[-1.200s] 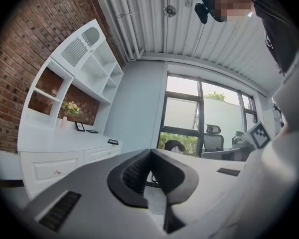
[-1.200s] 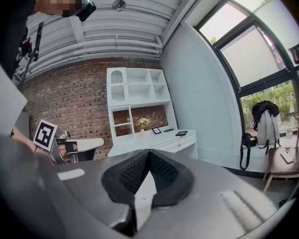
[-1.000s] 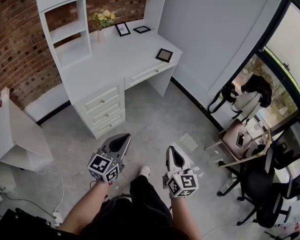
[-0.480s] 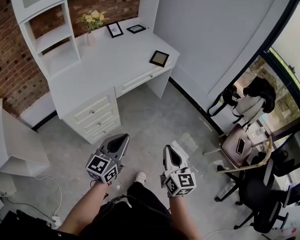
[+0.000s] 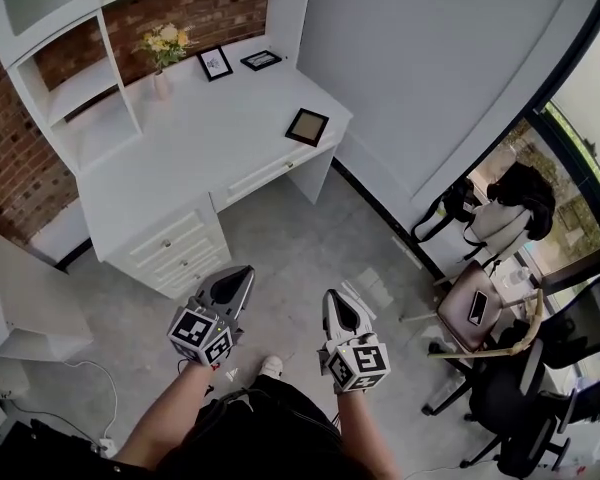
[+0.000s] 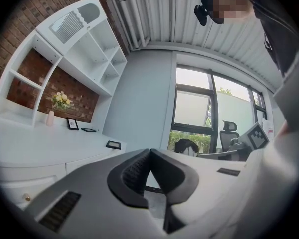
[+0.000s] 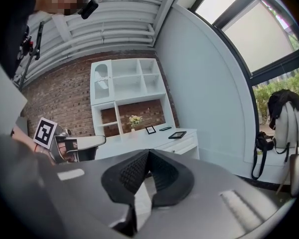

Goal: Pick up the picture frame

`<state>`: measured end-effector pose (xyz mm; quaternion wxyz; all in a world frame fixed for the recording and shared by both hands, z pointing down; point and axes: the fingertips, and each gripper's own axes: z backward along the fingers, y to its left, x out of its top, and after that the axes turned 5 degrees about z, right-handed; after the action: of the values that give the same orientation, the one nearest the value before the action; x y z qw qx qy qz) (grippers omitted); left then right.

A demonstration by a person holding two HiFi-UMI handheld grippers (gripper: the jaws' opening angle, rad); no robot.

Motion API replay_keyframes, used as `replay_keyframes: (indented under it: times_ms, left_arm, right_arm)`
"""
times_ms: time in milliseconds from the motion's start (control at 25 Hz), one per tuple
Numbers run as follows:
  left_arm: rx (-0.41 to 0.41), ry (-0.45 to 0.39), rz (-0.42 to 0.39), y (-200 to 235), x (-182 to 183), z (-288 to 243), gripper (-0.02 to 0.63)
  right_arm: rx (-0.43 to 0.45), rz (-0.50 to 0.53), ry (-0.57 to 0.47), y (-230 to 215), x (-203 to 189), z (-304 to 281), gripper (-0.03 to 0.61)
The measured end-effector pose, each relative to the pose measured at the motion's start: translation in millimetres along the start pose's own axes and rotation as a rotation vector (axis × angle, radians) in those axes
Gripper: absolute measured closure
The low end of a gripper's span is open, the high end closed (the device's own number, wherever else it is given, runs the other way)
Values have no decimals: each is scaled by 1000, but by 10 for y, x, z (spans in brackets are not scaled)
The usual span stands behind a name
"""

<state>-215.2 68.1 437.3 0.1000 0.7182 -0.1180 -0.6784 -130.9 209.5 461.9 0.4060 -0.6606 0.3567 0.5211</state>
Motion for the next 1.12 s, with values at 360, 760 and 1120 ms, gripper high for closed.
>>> replay_keyframes:
  times_ms: [360,760,1120]
  left_arm:
    - [12,9,5,153,0,-454,610]
    - [35,4,1,279,39,-705,609]
    - [47,-4,1,522,87,-1147,611]
  right_arm:
    - [25,-28,6,-343,26,-356,575]
    - [49,-35,19,-498,32,-628,575]
    - [88,-20,11,-704,148,-1097,575]
